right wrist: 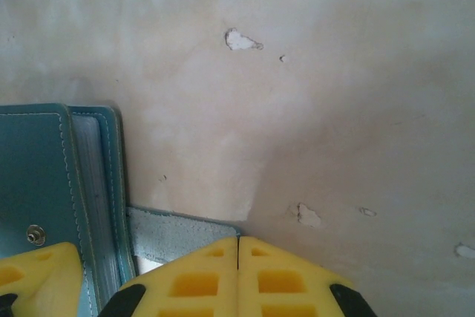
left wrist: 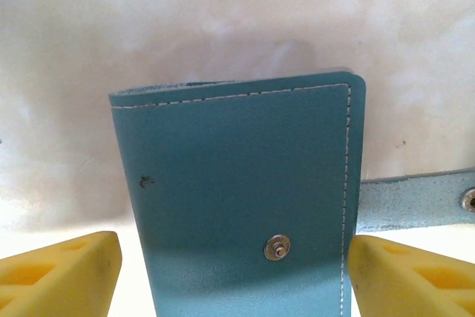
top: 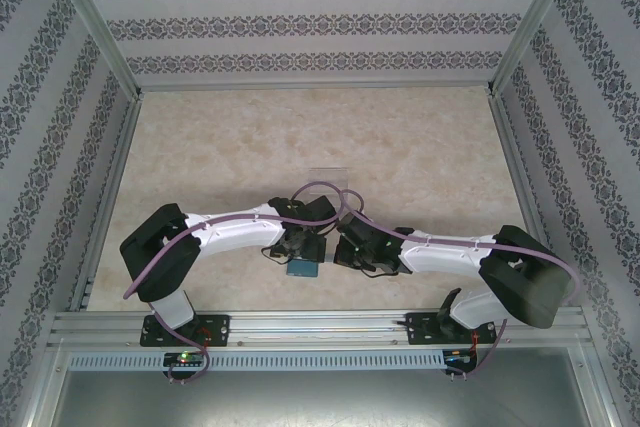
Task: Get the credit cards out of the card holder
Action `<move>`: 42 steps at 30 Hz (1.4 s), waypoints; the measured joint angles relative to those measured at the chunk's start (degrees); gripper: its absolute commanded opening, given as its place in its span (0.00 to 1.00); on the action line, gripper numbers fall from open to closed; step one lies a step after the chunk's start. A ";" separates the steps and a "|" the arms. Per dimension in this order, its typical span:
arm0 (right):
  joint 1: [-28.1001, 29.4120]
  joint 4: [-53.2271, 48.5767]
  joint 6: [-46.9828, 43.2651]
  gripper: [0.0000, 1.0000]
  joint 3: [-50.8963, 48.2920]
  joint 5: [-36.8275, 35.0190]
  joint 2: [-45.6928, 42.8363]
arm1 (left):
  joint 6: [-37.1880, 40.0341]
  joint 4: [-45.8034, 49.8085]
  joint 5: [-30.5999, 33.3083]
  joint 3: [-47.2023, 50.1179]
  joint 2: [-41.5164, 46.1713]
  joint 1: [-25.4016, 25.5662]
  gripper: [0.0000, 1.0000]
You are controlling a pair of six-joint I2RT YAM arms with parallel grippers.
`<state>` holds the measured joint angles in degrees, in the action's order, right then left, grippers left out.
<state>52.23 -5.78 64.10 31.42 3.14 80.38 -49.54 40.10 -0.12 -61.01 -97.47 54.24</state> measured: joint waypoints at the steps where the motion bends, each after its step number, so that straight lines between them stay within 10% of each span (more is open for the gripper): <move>1: -0.04 0.11 0.00 0.07 -0.07 0.15 0.00 | -0.02 0.02 0.04 -0.02 -0.04 0.04 0.81; 42: -0.74 0.55 -0.24 0.06 -0.33 1.03 0.02 | 0.02 3.45 2.34 -1.49 1.11 0.15 0.83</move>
<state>51.48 -5.23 63.86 31.09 4.16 80.40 -49.52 43.55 2.22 -62.50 -96.36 54.39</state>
